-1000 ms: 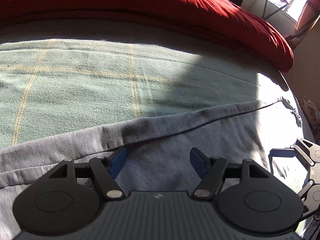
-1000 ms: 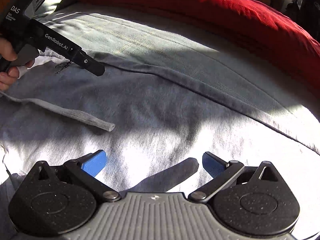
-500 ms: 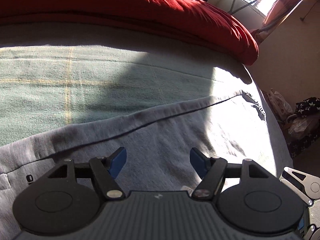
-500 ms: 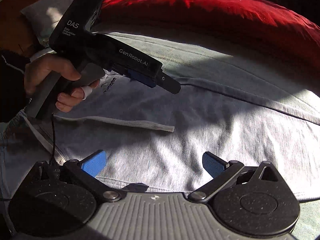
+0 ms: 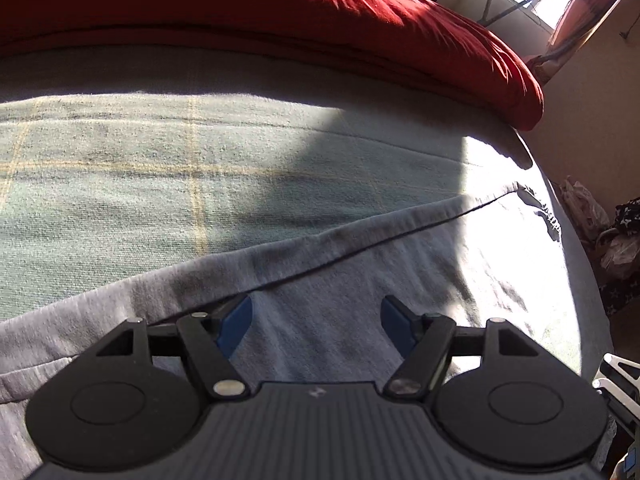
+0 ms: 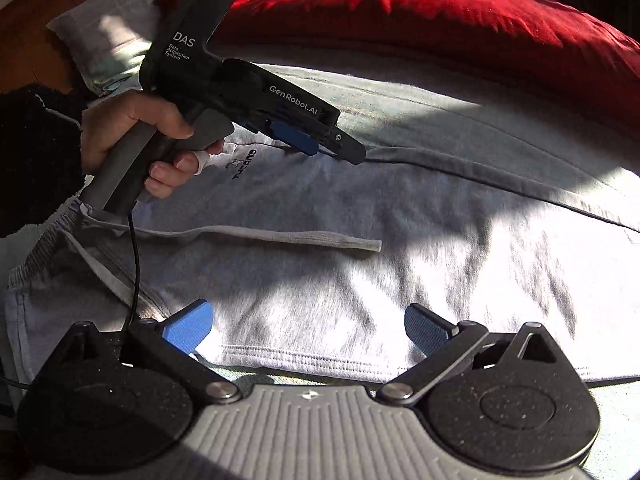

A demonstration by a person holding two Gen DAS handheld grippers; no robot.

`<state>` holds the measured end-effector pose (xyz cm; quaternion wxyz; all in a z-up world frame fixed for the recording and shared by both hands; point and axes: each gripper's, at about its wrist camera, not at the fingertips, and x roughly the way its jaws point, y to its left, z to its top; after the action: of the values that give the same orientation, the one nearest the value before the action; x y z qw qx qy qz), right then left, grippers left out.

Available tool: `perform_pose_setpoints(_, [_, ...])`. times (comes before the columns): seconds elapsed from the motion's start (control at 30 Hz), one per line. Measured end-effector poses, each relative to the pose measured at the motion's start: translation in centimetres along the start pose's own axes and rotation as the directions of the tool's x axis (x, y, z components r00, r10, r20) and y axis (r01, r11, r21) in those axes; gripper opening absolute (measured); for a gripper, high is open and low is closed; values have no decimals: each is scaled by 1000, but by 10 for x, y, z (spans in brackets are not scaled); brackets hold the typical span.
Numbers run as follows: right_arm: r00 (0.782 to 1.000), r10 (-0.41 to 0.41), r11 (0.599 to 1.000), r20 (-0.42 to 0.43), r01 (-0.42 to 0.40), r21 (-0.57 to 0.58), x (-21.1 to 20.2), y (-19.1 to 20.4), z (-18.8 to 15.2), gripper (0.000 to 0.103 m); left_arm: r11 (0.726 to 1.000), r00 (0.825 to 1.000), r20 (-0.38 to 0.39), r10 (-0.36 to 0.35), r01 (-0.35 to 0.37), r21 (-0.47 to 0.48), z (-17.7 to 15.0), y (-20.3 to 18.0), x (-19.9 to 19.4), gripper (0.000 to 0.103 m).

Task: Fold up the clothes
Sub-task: 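Move both grippers over the grey sweatpants toward the elastic waistband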

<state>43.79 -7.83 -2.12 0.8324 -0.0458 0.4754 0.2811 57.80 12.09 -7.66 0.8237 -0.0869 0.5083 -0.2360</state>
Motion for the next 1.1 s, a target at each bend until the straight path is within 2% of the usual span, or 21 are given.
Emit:
perform_pose_setpoints(0.07, [1000,6,1000,4,-6,-5,3,4,4,103,1000,1000,2,31,-31,3,-2,5,8,71])
perform_pose_setpoints(0.17, [1000,18,1000,8,-18,-19,5,14,8,103,996,995,45,86,-85,-15,6,4,-4,68])
perform_pose_setpoints(0.27, [999,40,999,9,-40,-32,4,24,11,103,998,995,79,58,-55,-36,8,10,-36,70])
perform_pose_setpoints(0.33, [998,61,997,2,-61,-42,4,30,11,103,997,996,58,67,-64,-46,3,18,-56,70])
perform_pose_setpoints(0.43, [996,91,994,-16,-91,-54,6,43,8,103,992,993,-18,113,-114,-47,-18,36,-74,70])
perform_pose_setpoints(0.57, [988,145,988,-62,-148,-46,17,64,1,103,978,981,-109,162,-174,-111,-54,64,-81,70])
perform_pose_setpoints(0.7, [976,190,977,-110,-199,-78,30,87,-5,103,959,966,-55,253,-257,-116,-75,79,-87,70])
perform_pose_setpoints(0.77, [968,213,967,-130,-227,-113,35,101,-8,103,936,943,-31,332,-333,-116,-73,85,-93,67])
perform_pose_setpoints(0.8, [965,219,963,-142,-237,-130,37,107,-9,103,932,941,-19,337,-337,-131,-70,88,-98,67])
perform_pose_setpoints(0.87, [958,238,953,-158,-262,-155,41,117,-10,103,939,950,15,311,-305,-157,-67,92,-110,68])
perform_pose_setpoints(1.0, [928,307,920,-212,-347,-185,50,140,-12,103,951,960,46,277,-267,-155,-69,89,-137,69])
perform_pose_setpoints(1.1, [901,348,895,-260,-402,-194,60,156,-16,103,960,972,8,235,-231,-159,-87,85,-147,69])
